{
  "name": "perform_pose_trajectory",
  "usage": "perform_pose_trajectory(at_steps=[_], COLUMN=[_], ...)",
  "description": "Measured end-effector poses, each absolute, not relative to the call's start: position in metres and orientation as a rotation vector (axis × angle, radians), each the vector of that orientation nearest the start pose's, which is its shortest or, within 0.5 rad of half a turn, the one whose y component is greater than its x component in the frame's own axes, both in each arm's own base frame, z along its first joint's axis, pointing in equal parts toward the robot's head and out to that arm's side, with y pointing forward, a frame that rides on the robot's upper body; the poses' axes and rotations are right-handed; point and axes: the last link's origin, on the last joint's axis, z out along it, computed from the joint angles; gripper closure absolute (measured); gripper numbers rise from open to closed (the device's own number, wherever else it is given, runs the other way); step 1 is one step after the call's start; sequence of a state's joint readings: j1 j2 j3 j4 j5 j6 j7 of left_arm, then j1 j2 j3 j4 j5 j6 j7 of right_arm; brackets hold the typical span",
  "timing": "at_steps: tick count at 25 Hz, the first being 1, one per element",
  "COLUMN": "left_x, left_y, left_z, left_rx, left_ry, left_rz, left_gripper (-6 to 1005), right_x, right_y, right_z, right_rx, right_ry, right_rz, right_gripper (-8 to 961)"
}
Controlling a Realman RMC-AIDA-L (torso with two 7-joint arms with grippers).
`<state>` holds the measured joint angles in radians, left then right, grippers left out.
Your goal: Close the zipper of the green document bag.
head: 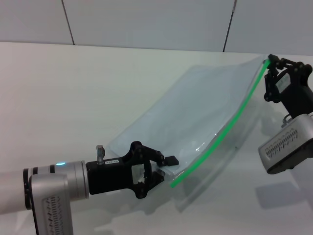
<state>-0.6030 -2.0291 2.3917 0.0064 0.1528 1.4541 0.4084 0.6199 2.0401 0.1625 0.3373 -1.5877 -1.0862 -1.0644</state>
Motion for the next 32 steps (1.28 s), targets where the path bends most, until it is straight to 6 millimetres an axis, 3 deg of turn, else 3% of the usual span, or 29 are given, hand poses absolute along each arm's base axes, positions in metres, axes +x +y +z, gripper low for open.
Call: perform_pose_trajectory(at_steps=[11,18,21,24,32], left_x=[-0.268,-0.267,-0.268,-0.269,-0.275], left_y=[0.280,0.297,0.308,0.314,0.310], left_z=[-0.080,-0.063,-0.048,-0.033,-0.001], left_rx=[-2.322,-2.144,-2.041,-1.953,-1.820], left_ry=[1.037,0.938,0.823,0.719,0.419], left_rz=[-0.514,-0.465,-0.453,-0.476,-0.669], left_gripper=[945,945,898,852,518], right_x=[0.275,0.288,0.291,0.293,0.274], right_y=[0.368,0.358,0.347,0.336,0.317], right_z=[-0.047,-0.027,-0.015,-0.007,-0.010], right_rx=[-1.697,-1.566,-1.482,-1.446,-1.458], right_ry=[-0.384,-0.260,-0.162,-0.084,-0.081], right_rz=[-0.056,-0.037,0.072,0.216,0.488], right_gripper=[806,800,798,731,534])
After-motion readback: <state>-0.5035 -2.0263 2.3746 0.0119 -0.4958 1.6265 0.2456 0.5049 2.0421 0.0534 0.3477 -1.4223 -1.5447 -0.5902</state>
